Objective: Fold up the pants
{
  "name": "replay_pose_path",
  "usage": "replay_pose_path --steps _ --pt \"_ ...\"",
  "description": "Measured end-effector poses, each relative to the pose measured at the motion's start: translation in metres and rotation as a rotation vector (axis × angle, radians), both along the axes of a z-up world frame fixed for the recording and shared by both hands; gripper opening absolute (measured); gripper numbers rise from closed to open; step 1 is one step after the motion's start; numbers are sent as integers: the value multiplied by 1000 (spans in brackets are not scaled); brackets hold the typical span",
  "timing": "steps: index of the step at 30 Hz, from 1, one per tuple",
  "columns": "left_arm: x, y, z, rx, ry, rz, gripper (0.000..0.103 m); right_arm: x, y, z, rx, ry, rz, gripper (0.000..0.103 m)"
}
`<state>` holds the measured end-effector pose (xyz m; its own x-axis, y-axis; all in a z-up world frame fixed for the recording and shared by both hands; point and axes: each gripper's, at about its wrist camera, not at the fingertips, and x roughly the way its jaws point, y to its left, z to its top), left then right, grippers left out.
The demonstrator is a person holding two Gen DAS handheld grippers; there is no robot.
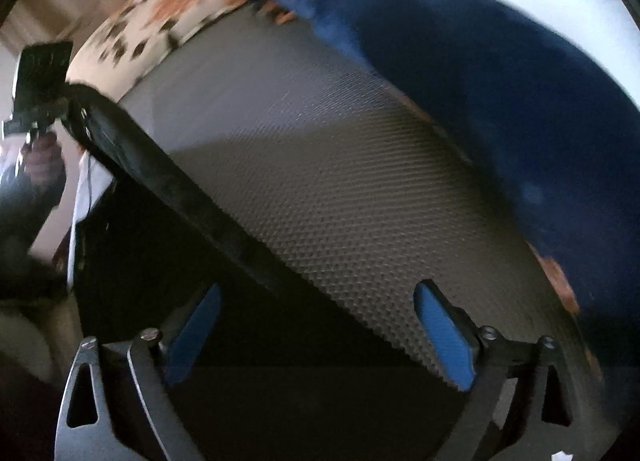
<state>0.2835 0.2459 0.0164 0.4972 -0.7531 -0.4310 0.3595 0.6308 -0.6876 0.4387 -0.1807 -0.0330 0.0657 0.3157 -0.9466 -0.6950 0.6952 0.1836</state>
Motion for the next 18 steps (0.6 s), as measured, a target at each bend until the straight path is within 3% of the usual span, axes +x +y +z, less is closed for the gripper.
replay_pose_path --steps 2,7,12,16,18 --pt "0 -5 5 12 -1 3 7 4 0 -7 -6 44 28 81" --pt "-5 -1 10 22 10 18 7 9 -15 -19 -68 80 5 75" --pt "-5 -1 10 28 27 31 7 -3 -48 -30 -135 78 -55 48" --pt "-2 -4 7 44 38 39 7 -17 -56 -26 -162 16 -108 15" --pt "-1 -5 6 56 40 50 7 -29 -52 -20 -183 -43 -135 12"
